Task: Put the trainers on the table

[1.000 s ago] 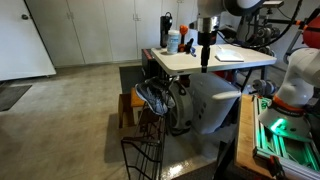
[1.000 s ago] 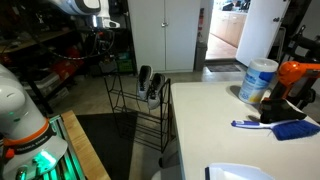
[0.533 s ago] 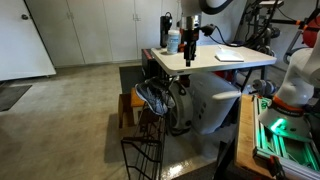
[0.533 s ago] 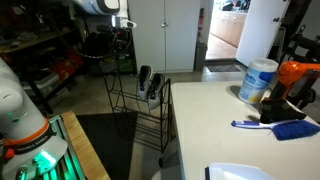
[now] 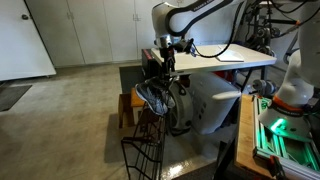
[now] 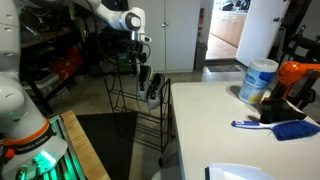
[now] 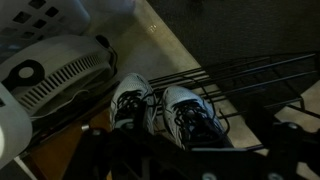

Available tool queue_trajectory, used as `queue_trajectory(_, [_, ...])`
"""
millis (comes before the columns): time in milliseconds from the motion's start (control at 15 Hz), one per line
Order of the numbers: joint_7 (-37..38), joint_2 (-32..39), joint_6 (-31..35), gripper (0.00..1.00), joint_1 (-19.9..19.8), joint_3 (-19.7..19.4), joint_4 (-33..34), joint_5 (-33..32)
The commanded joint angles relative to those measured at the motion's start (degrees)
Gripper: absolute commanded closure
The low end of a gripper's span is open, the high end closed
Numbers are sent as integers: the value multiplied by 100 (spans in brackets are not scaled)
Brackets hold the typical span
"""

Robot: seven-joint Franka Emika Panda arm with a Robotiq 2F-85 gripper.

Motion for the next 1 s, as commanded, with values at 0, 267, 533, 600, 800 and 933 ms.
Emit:
queue_trajectory(0, [-59,207,-47,0,91,-109,174,-6])
queue_trajectory(267, [-66,321,-41,0,98,-127,270,-11])
queue_trajectory(533, [-28,270,634,0,127,-219,-247,-275])
queue_trajectory(600, [4,243,971,0,128,-249,-425,-344])
queue_trajectory(800, [84,142,2372,0,130,-357,-1056,-572])
queue_trajectory(933, [54,135,3202,0,104,-394,-1406,-584])
